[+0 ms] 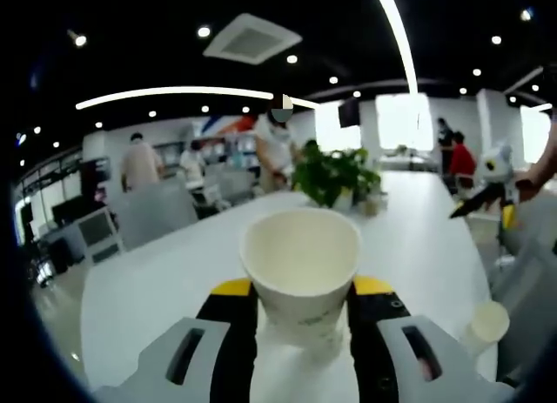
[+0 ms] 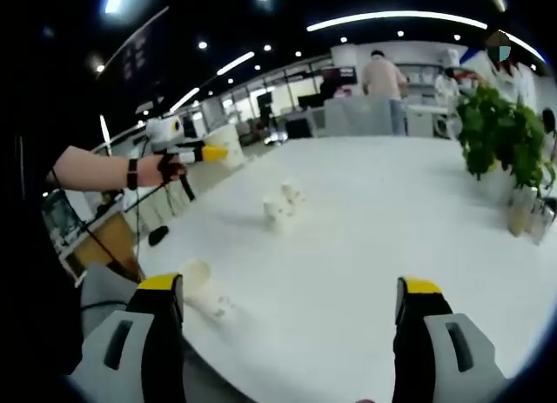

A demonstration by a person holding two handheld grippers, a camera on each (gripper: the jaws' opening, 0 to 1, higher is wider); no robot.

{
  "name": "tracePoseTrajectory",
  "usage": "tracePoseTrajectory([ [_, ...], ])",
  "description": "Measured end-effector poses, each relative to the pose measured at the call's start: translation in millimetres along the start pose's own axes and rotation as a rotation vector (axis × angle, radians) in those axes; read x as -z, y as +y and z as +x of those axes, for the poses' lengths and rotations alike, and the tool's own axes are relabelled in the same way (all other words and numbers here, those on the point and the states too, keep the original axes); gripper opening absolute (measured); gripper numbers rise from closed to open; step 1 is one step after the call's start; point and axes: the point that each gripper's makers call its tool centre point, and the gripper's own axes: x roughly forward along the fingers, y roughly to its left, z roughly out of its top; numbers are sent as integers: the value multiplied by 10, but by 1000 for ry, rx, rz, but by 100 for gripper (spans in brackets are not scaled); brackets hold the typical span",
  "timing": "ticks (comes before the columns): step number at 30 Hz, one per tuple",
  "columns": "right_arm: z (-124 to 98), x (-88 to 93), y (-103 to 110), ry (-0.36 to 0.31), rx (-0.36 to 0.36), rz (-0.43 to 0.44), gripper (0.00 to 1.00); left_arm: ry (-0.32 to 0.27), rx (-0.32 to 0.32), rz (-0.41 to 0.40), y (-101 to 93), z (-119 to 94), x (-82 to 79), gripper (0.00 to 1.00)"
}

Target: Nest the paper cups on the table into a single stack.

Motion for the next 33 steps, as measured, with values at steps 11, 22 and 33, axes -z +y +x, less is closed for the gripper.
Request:
tracePoseTrajectory([
  [11,50,-134,-128,13,-14,-214,94,5,88,-41,-330,-139,-67,38],
  [22,44,-294,-153,-39,-31,-238,97,-12,125,-19,-460,-261,-162,39],
  [33,57,-290,-158,-52,-46,-209,100,3,181,9,-730,-311,-165,39],
])
